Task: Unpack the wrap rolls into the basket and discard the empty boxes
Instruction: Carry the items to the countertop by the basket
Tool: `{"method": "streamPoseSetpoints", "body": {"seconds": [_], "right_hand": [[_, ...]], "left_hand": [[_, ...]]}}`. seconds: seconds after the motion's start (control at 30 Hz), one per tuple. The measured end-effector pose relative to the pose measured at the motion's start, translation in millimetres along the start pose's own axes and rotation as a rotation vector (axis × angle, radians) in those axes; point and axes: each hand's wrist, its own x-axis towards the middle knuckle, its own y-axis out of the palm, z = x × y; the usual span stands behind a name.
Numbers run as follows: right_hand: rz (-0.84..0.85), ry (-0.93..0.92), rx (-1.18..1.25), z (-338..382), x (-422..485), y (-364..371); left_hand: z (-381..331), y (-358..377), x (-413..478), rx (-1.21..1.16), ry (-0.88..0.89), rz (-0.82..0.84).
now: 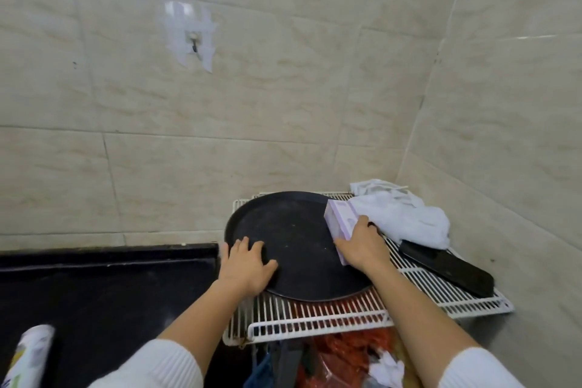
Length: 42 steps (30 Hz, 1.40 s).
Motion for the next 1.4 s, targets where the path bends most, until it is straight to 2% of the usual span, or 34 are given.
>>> {"method": "streamPoseSetpoints", "body": {"seconds": [0.13, 0.23, 0.3, 0.53, 0.73, 0.93, 1.13, 1.27, 1.4], "right_hand": [[-0.031, -0.082, 0.112, 27, -6, -5], [-0.021, -0.179, 0.235, 69, -15, -3], [0.013, -0.252, 0.298, 104, -27, 6], [0.170, -0.433, 0.476, 227, -108, 76], [0.300, -0.369, 0.387, 280, -190, 173], [0.392, -0.238, 0.154, 266, -266, 260], [0.400, -0.170, 0.031, 244, -311, 310], [0.433, -0.151, -0.050, 234, -320, 325], [0.286, -0.196, -0.109, 249, -312, 322]], "left_hand": [[6, -15, -3, -0.070, 0.027, 0.011], [29, -40, -13, -0.254, -0.005, -0.111], [53, -56, -26, -0.278, -0.040, -0.200], [178, -92, -93, -0.294, -0.252, -0.477], [308, -84, -180, -0.312, -0.440, -0.587], [419, -34, -268, -0.340, -0.663, -0.508], [464, 14, -311, -0.485, -0.861, -0.359], [471, 27, -319, -0.431, -0.881, -0.333], [472, 27, -322, -0.367, -0.855, -0.314]]}}
